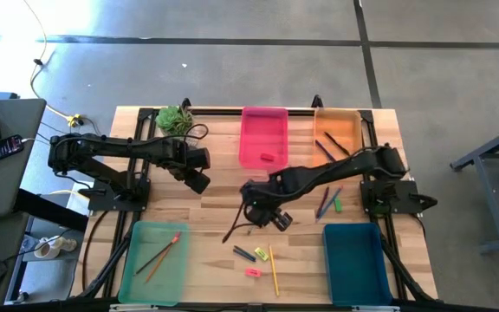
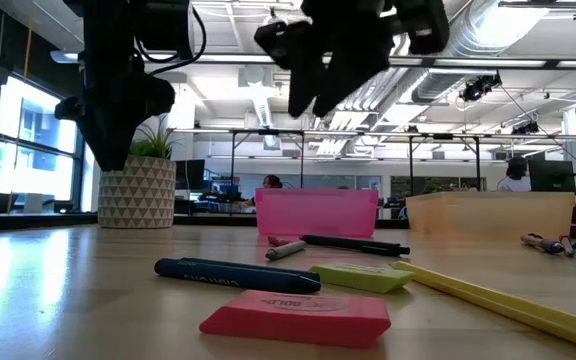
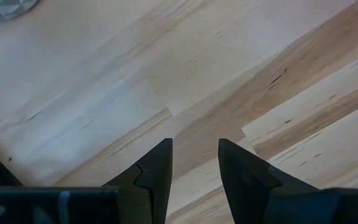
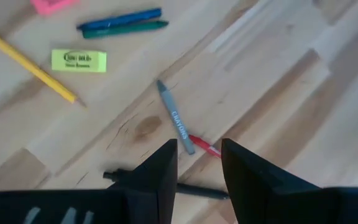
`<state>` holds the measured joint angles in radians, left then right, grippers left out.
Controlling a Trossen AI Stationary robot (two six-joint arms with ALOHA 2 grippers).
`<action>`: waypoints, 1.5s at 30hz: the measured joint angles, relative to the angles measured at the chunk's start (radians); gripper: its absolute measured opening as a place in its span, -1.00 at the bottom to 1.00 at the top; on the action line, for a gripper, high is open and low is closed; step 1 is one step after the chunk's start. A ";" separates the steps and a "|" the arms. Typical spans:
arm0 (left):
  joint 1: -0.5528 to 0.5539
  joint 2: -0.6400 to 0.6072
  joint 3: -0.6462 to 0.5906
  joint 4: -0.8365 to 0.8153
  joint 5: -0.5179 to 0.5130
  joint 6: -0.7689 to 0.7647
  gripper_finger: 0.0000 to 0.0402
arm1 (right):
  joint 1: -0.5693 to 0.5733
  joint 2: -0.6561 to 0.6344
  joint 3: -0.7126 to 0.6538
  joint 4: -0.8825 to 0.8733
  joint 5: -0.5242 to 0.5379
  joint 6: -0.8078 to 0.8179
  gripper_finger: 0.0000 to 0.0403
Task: Sort crayons/erasers/pens/pencils in bins
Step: Put the gray crayon into the blue bin
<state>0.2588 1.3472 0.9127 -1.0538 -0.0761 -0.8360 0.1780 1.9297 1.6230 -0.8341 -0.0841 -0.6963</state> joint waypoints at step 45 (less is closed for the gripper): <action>0.000 0.000 0.000 0.004 -0.011 -0.025 -0.42 | 0.006 0.287 0.003 0.098 -0.010 -0.019 -0.93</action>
<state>0.2588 1.3472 0.9127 -1.0496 -0.0872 -0.8612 0.1844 2.2162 1.6257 -0.7361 -0.0937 -0.7151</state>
